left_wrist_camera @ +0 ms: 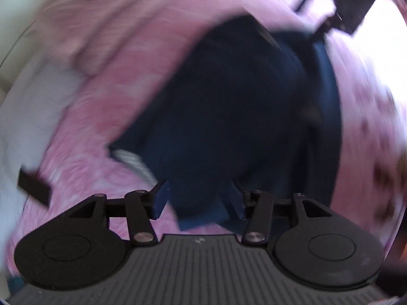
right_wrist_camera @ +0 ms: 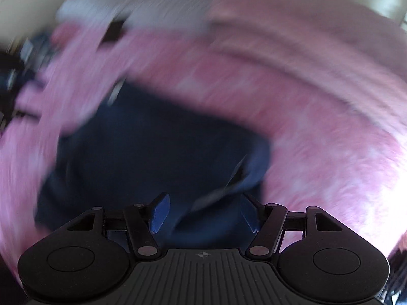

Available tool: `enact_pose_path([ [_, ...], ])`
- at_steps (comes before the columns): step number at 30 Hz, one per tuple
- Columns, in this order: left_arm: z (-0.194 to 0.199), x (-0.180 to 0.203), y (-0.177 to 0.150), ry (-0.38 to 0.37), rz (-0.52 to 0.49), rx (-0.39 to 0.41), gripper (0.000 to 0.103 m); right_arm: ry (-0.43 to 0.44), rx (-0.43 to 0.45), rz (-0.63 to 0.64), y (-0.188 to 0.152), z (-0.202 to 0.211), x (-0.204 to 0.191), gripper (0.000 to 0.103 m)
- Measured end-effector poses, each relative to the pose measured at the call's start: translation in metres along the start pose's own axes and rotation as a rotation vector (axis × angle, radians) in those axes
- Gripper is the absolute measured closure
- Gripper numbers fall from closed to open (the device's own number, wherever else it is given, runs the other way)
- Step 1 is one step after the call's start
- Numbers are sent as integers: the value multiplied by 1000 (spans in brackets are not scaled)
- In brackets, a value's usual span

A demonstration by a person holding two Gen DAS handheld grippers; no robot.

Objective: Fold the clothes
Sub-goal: 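Carry the lifted navy dress with both grippers and lower it onto the bed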

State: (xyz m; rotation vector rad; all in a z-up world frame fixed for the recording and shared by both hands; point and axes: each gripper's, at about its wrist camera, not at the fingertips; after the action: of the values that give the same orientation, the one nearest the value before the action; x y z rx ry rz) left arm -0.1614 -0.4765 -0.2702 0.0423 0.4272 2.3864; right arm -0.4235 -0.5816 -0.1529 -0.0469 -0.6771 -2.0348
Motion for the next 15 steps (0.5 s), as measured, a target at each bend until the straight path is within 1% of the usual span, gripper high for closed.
enact_pose_path([
  [2,-26,13,-11,7,-117,-52,53,21,1,162,-23,-5,-32,38],
  [4,-50,16,-22,-11,-182,-90,53,42,28,327,-42,-9,-62,38],
  [7,-78,12,-38,16,-281,-123,56,55,51,468,-59,-19,-93,38],
  [8,-81,10,-41,22,-291,-120,60,55,58,494,-63,-23,-100,38],
  [10,-89,-2,-45,25,-298,-120,73,55,66,527,-66,-33,-111,39],
  [11,-91,-8,-45,6,-297,-124,90,56,54,534,-62,-42,-114,44],
  [12,-88,-15,-44,-19,-289,-124,101,56,42,541,-57,-52,-117,59],
  [13,-79,-22,-40,-29,-268,-108,101,56,20,543,-53,-56,-117,102],
  [15,-53,-42,-29,-34,-213,-54,101,68,-9,514,-39,-46,-107,102],
])
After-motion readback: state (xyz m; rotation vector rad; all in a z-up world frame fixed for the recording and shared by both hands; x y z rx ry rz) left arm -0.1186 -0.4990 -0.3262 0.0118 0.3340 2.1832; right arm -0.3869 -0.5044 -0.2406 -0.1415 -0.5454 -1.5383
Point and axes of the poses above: each gripper's, at about its wrist camera, not at the fingertips, and z roughly against the way its jaws point, x to its right, y to its top, and after that the axes turned 14 degrees about -y, right-handed
